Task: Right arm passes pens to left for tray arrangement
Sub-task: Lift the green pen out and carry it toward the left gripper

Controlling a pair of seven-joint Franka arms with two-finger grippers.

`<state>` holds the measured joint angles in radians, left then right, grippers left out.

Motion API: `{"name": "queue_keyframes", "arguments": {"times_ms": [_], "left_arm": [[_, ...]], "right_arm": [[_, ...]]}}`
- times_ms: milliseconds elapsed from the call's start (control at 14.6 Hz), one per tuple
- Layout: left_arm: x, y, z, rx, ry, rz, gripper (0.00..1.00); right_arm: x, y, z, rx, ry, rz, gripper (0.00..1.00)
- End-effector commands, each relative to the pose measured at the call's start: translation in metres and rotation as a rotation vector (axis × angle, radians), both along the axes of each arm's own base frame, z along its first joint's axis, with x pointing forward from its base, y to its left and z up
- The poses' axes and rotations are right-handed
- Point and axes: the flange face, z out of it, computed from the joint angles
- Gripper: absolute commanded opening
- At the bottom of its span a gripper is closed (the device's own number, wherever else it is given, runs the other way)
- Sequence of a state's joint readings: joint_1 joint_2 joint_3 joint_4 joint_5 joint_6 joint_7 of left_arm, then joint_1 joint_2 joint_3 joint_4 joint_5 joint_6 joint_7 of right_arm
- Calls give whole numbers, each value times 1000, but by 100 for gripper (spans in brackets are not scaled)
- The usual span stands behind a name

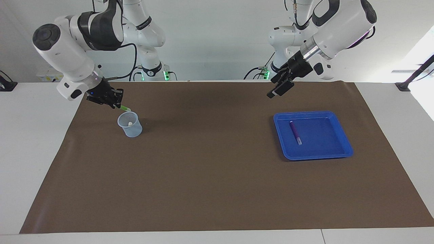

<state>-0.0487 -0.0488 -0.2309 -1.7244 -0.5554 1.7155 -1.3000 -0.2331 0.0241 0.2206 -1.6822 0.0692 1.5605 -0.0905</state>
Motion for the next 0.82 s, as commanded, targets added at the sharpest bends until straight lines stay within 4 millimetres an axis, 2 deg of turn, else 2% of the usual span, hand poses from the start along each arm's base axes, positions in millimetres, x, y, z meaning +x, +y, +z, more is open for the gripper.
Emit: {"name": "queue_keyframes", "arguments": {"times_ms": [0,137,274,410,616,753], "left_arm": [[-11,-2,2,-23,-15,46,100],[-8,1,4,-26,-20,62,100],[-6,5,3,-27,-21,70,100],[-7,0,4,-28,-25,62,100],[-6,5,2,-25,-21,72,100],[-7,5,2,-27,-10,81,100]], "right_arm": [[8,42,33,97,-46,12,0],[12,78,35,166,-90,-74,0],[7,119,33,195,-108,-131,0],[1,159,33,263,-94,-300,0],[-7,206,33,334,-106,-435,0],[-13,228,31,401,-93,-553,0]]}}
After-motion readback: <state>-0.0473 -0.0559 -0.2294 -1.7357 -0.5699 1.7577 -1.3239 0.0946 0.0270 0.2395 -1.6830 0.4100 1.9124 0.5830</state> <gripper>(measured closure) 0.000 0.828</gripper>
